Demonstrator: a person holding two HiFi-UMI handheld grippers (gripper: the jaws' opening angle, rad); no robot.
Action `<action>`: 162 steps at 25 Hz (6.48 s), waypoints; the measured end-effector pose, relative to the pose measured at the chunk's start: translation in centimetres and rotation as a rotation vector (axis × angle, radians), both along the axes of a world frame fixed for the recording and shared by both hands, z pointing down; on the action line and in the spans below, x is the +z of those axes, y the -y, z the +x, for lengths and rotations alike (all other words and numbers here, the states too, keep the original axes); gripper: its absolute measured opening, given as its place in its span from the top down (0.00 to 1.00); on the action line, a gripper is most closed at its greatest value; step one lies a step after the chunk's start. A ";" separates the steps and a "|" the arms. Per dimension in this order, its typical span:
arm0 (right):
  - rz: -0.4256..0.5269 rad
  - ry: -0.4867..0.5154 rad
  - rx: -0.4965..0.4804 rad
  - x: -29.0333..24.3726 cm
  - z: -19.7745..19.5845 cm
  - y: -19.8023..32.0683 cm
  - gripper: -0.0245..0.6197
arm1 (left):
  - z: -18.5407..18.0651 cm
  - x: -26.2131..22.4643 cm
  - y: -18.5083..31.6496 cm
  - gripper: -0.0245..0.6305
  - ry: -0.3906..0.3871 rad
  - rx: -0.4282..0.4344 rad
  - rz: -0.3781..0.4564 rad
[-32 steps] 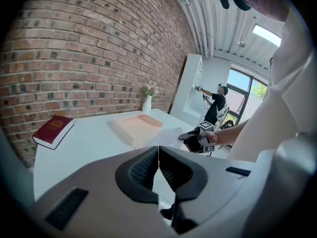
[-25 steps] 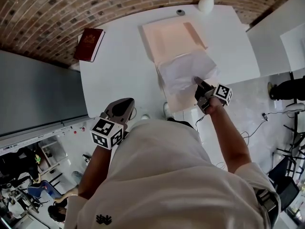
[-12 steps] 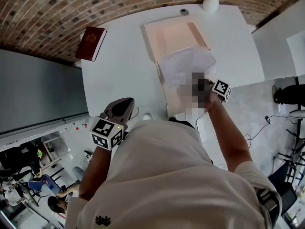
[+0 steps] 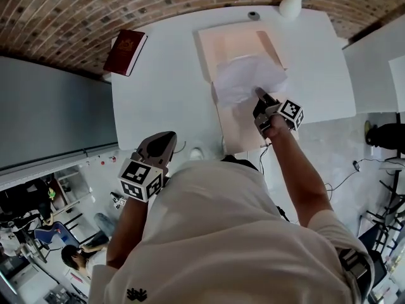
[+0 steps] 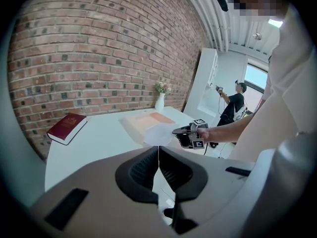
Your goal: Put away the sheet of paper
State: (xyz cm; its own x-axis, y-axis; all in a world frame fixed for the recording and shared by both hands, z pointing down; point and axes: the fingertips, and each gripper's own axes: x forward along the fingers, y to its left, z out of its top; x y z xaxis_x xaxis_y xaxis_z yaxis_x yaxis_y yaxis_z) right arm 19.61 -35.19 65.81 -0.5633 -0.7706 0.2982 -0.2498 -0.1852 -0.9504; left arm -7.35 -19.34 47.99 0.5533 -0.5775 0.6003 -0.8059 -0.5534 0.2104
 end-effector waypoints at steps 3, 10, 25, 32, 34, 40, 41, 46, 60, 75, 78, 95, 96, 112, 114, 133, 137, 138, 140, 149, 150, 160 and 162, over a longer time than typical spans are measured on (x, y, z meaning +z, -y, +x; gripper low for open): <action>-0.004 0.002 0.005 0.1 -0.3 0.9 0.92 | -0.2 0.1 -0.2 0.93 0.003 -0.017 -0.005; -0.003 0.013 0.025 0.2 -0.9 4.0 0.92 | -0.2 0.3 -0.3 0.93 0.014 -0.054 -0.014; -0.022 0.016 0.056 1.9 -1.3 8.7 0.92 | -1.3 0.9 -1.7 0.93 0.046 -0.142 -0.043; -0.032 -0.003 0.046 3.0 -1.6 10.6 0.92 | -1.7 1.0 -1.8 0.93 0.054 -0.172 -0.046; -0.039 -0.002 0.046 3.2 -1.7 10.7 0.92 | -1.8 1.1 -1.9 0.93 0.055 -0.180 -0.046; -0.048 0.000 0.051 3.4 -1.9 11.7 0.92 | -2.0 0.9 -2.1 0.93 0.071 -0.192 -0.050; -0.048 0.000 0.050 3.4 -2.0 11.9 0.92 | -2.0 0.9 -2.1 0.93 0.072 -0.194 -0.050; -0.056 0.003 0.050 3.6 -2.3 12.2 0.92 | -2.2 0.8 -2.3 0.93 0.073 -0.209 -0.050; -0.036 -0.015 0.015 3.4 -3.0 12.6 0.79 | -2.4 1.1 -2.4 0.93 0.059 -0.218 -0.055; -0.180 -0.266 -0.261 3.8 -4.7 12.4 0.56 | -2.9 1.6 -2.2 0.93 0.011 -0.212 -0.035; -0.223 -0.296 -0.302 3.9 -4.9 11.8 0.55 | -3.2 1.5 -2.3 0.93 -0.002 -0.213 -0.028; -0.224 -0.373 -0.323 1.3 -5.0 5.8 0.53 | -6.8 0.6 -4.3 0.93 -0.045 -0.169 0.013; -0.210 -0.388 -0.327 1.0 -5.1 5.1 0.53 | -7.0 0.5 -4.4 0.93 -0.049 -0.162 0.019; 0.071 -0.670 -0.423 -7.2 -9.8 -7.8 0.87 | -10.7 -1.6 -5.5 0.93 -0.102 -0.012 0.083; 0.119 -0.699 -0.445 -7.9 -10.9 -9.5 0.90 | -11.4 -2.0 -5.9 0.93 -0.104 0.004 0.095; 0.308 -0.736 -0.568 -11.7 -22.7 -23.0 0.92 | -14.8 -0.8 -9.8 0.93 -0.161 0.152 0.075; 0.341 -0.715 -0.520 -13.1 -22.7 -23.5 0.92 | -14.4 -1.0 -10.3 0.93 -0.169 0.182 0.083; 0.344 -0.720 -0.512 -13.3 -22.7 -23.7 0.92 | -14.4 -1.0 -10.4 0.93 -0.170 0.188 0.084; 0.350 -0.738 -0.509 -13.4 -22.7 -24.1 0.92 | -14.4 -0.9 -10.8 0.93 -0.171 0.197 0.082; 0.391 -0.757 -0.576 -13.8 -25.3 -25.2 0.92 | -15.9 -0.6 -11.9 0.93 -0.168 0.184 0.076; 0.397 -0.760 -0.585 -13.9 -25.7 -25.2 0.92 | -16.2 -0.6 -12.0 0.93 -0.168 0.181 0.076; 0.448 -0.793 -0.634 -14.6 -27.8 -24.9 0.92 | -17.8 -0.2 -12.1 0.93 -0.170 0.158 0.066; 0.449 -0.797 -0.641 -14.6 -28.1 -25.1 0.92 | -17.9 0.0 -12.3 0.93 -0.170 0.159 0.060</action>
State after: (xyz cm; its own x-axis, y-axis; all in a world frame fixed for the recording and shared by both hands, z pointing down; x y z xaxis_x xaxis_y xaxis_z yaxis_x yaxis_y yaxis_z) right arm -8.50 -10.13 51.24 -0.6673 -0.5346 0.5186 -0.7436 0.5168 -0.4242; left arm -25.29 -7.07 48.01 0.7306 -0.5064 0.4580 -0.6631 -0.6863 0.2987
